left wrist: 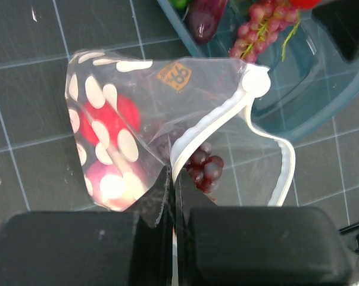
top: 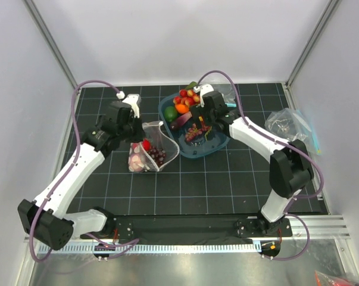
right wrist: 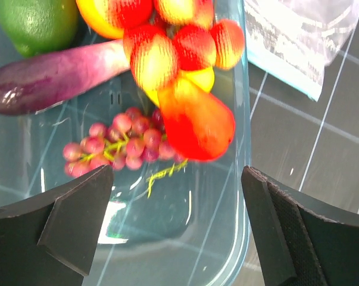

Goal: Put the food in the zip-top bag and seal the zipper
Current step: Pick up the fake fruit from the bin.

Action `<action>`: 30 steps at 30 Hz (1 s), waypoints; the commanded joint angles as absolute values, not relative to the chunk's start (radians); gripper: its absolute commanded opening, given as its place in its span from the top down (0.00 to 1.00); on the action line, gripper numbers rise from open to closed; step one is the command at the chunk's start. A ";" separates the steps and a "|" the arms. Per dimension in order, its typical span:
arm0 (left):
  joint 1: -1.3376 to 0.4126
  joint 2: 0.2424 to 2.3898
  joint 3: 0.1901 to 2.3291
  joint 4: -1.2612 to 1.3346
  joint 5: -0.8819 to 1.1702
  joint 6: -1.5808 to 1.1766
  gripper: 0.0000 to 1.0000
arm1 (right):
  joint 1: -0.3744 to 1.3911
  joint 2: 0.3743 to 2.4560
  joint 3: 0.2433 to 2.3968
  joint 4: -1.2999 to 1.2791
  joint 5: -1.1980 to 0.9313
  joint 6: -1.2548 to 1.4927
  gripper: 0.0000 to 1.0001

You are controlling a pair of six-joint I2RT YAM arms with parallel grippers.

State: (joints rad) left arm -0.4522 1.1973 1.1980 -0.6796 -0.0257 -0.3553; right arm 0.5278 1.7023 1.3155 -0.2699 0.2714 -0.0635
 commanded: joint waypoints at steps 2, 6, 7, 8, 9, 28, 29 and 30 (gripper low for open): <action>-0.482 1.290 1.373 -0.779 -0.064 -0.374 1.00 | 0.520 1.765 1.445 -0.301 0.252 -0.182 0.04; -0.546 1.344 1.497 -0.905 -0.126 -0.382 1.00 | 0.514 1.813 1.509 -0.320 0.226 -0.274 0.02; -0.558 1.353 1.521 -0.929 -0.141 -0.379 1.00 | 0.511 1.824 1.526 -0.346 0.207 -0.284 0.02; -0.563 1.365 1.525 -0.936 -0.150 -0.376 1.00 | 0.509 1.836 1.552 -0.357 0.204 -0.290 0.02; -0.568 1.367 1.519 -0.936 -0.164 -0.371 1.00 | 0.509 1.856 1.565 -0.368 0.203 -0.287 0.02; -0.592 1.201 1.227 -0.709 -0.256 -0.299 1.00 | 0.497 1.970 1.578 -0.348 0.242 -0.387 0.06; -0.592 1.198 1.226 -0.713 -0.273 -0.302 1.00 | 0.495 1.980 1.588 -0.353 0.256 -0.394 0.07; -0.592 1.195 1.220 -0.712 -0.290 -0.302 1.00 | 0.492 1.991 1.588 -0.348 0.270 -0.396 0.07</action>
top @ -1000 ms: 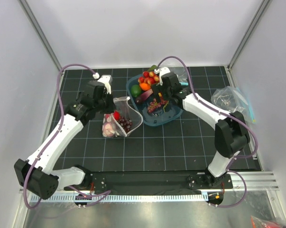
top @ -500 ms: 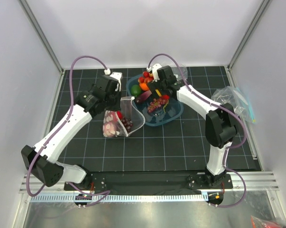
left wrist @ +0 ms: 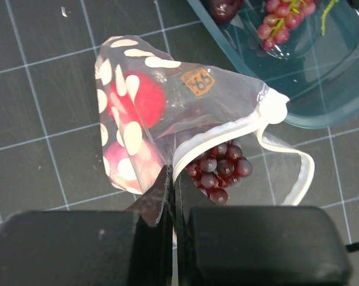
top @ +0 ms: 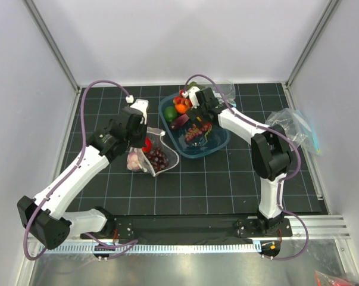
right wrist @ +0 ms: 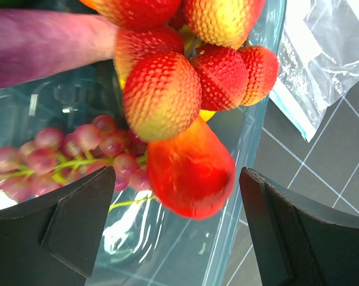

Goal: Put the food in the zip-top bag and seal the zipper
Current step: Pick up the fake fruit from the bin.

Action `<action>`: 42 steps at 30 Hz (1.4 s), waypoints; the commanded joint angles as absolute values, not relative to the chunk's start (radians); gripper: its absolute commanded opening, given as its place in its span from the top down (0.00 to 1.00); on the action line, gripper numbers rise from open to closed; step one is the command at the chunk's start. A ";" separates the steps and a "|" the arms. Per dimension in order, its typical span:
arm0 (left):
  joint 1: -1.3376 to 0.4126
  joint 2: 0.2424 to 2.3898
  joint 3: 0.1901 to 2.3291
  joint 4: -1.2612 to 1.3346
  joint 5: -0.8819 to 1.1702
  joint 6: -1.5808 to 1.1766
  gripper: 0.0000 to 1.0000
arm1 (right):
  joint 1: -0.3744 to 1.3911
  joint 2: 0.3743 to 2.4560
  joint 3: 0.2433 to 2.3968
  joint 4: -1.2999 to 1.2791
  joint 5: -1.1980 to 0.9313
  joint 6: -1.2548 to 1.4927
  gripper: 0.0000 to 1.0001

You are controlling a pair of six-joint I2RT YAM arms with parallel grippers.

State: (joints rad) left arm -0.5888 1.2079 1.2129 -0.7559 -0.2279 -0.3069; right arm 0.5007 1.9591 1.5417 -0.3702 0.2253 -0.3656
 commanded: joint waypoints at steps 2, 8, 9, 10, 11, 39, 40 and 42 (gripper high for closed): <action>-0.592 1.190 1.218 -0.715 -0.319 -0.305 1.00 | 0.492 1.997 1.582 -0.336 0.307 -0.397 0.10; -0.592 1.200 1.235 -0.722 -0.311 -0.304 1.00 | 0.486 2.009 1.563 -0.290 0.366 -0.400 0.24; -0.592 1.210 1.253 -0.735 -0.307 -0.302 1.00 | 0.485 2.013 1.563 -0.285 0.379 -0.400 0.28; -0.594 1.219 1.267 -0.750 -0.304 -0.304 1.00 | 0.486 2.011 1.562 -0.282 0.397 -0.399 0.39; -0.595 1.229 1.285 -0.768 -0.304 -0.310 1.00 | 0.485 2.008 1.557 -0.276 0.411 -0.396 0.45; -0.653 1.161 1.201 -0.715 -0.316 -0.262 1.00 | 0.687 1.318 1.274 -0.477 -0.129 -0.198 0.72; -0.655 1.161 1.197 -0.713 -0.314 -0.262 1.00 | 0.699 1.318 1.288 -0.501 -0.161 -0.198 0.72; -0.655 1.169 1.193 -0.709 -0.311 -0.262 1.00 | 0.735 1.319 1.318 -0.561 -0.204 -0.193 0.72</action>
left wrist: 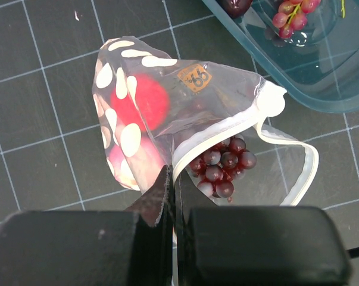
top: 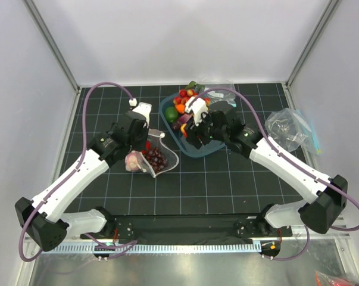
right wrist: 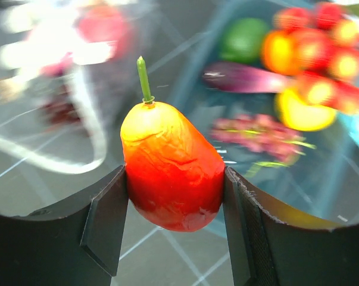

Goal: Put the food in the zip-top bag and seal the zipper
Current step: Pick up the fake fruit from the bin, then place the fake fruit in the zipper food storage bag.

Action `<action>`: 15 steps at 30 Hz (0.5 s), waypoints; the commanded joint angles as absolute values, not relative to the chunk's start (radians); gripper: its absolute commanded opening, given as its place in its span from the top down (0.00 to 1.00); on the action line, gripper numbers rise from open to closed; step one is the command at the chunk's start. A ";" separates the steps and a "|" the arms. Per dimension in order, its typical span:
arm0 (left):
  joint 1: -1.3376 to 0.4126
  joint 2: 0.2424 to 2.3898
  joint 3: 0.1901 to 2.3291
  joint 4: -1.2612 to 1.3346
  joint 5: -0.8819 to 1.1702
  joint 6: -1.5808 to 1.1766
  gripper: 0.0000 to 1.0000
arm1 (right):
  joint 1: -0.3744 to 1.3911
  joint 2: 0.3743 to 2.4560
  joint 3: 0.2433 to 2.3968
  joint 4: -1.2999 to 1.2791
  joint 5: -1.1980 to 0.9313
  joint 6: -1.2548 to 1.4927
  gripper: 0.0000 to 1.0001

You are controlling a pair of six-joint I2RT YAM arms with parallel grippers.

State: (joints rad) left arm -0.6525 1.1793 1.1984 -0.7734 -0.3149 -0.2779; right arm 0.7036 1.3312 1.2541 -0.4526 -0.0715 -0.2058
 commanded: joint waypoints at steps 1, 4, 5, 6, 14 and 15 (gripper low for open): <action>-0.655 1.170 1.193 -0.710 -0.314 -0.262 1.00 | 0.767 1.324 1.322 -0.574 -0.210 -0.190 0.72; -0.655 1.170 1.192 -0.712 -0.319 -0.264 1.00 | 0.811 1.342 1.322 -0.584 -0.256 -0.173 0.72; -0.655 1.167 1.190 -0.712 -0.321 -0.264 1.00 | 0.837 1.359 1.321 -0.575 -0.262 -0.170 0.72; -0.655 1.166 1.189 -0.712 -0.328 -0.264 1.00 | 0.853 1.368 1.324 -0.571 -0.256 -0.169 0.73; -0.655 1.166 1.186 -0.712 -0.351 -0.259 1.00 | 0.916 1.440 1.309 -0.428 -0.281 -0.132 0.73; -0.653 1.166 1.186 -0.712 -0.353 -0.256 1.00 | 0.917 1.440 1.275 -0.392 -0.282 -0.118 0.73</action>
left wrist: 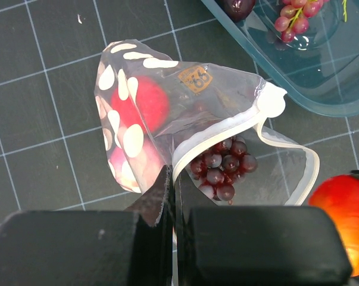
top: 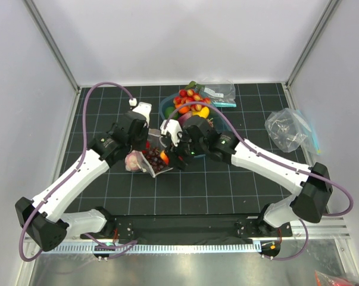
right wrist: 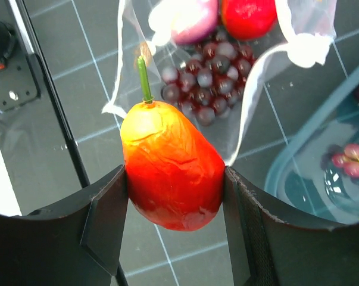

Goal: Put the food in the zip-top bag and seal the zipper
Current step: Place the fake fruit in the zipper food storage bag.

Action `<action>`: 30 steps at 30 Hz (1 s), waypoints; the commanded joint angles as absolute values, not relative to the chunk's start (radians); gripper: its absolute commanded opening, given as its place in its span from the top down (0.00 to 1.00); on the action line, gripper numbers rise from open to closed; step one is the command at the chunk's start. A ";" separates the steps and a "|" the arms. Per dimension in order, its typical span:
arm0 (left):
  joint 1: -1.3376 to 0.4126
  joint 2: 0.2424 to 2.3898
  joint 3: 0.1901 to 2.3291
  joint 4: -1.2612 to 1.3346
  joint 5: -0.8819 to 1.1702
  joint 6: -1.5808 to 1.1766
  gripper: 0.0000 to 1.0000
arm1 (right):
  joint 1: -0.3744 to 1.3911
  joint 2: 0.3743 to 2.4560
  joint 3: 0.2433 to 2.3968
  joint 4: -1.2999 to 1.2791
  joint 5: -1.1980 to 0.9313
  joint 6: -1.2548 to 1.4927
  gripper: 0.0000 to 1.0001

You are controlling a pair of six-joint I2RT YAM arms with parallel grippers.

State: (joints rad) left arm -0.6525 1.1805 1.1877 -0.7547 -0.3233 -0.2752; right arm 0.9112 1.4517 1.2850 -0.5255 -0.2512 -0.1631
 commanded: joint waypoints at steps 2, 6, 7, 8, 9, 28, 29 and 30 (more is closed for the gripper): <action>-0.655 1.166 1.184 -0.712 -0.356 -0.252 1.00 | 0.919 1.424 1.208 -0.213 -0.296 -0.089 0.72; -0.653 1.158 1.180 -0.709 -0.353 -0.250 1.00 | 0.919 1.425 1.098 -0.012 -0.262 -0.005 0.71; -0.655 1.152 1.178 -0.707 -0.351 -0.249 1.00 | 0.928 1.446 1.124 -0.023 -0.240 -0.003 0.72; -0.655 1.152 1.178 -0.706 -0.353 -0.249 1.00 | 0.934 1.453 1.124 -0.028 -0.221 -0.002 0.72; -0.655 1.144 1.177 -0.703 -0.353 -0.249 1.00 | 0.942 1.460 1.135 -0.025 -0.209 -0.005 0.72; -0.655 1.106 1.163 -0.695 -0.371 -0.253 1.00 | 0.994 1.405 1.065 0.144 0.132 0.046 0.03; -0.655 1.109 1.163 -0.696 -0.370 -0.255 1.00 | 0.994 1.394 1.049 0.146 0.159 0.045 0.05; -0.655 1.109 1.163 -0.695 -0.370 -0.255 1.00 | 0.993 1.379 1.043 0.144 0.185 0.044 0.06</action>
